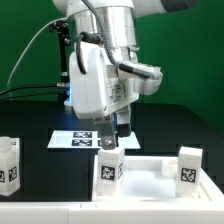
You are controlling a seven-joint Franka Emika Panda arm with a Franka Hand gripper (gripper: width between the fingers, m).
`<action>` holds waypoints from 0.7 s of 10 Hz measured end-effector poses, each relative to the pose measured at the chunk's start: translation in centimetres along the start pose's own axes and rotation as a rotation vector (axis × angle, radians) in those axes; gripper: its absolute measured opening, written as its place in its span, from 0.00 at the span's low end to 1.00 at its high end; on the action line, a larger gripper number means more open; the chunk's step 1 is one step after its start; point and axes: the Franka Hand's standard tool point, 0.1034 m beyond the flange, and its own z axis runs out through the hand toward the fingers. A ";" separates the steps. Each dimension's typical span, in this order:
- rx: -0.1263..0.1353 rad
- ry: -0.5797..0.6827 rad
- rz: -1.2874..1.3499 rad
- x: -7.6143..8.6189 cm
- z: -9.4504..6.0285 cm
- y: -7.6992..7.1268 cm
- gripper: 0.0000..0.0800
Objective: Assemble square table
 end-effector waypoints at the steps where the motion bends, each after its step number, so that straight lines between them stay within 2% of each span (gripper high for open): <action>1: -0.001 0.000 0.000 0.0 0.0 0.0 0.81; 3: -0.003 0.001 -0.009 -0.1 0.1 0.2 0.81; 6: -0.040 -0.015 -0.137 -2.1 -0.5 3.4 0.81; 7: -0.057 -0.022 -0.143 -2.6 -0.6 4.1 0.81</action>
Offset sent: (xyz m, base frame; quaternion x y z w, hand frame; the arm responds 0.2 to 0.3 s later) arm -0.0363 0.0183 0.0057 -0.0325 0.0308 -0.0836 0.9955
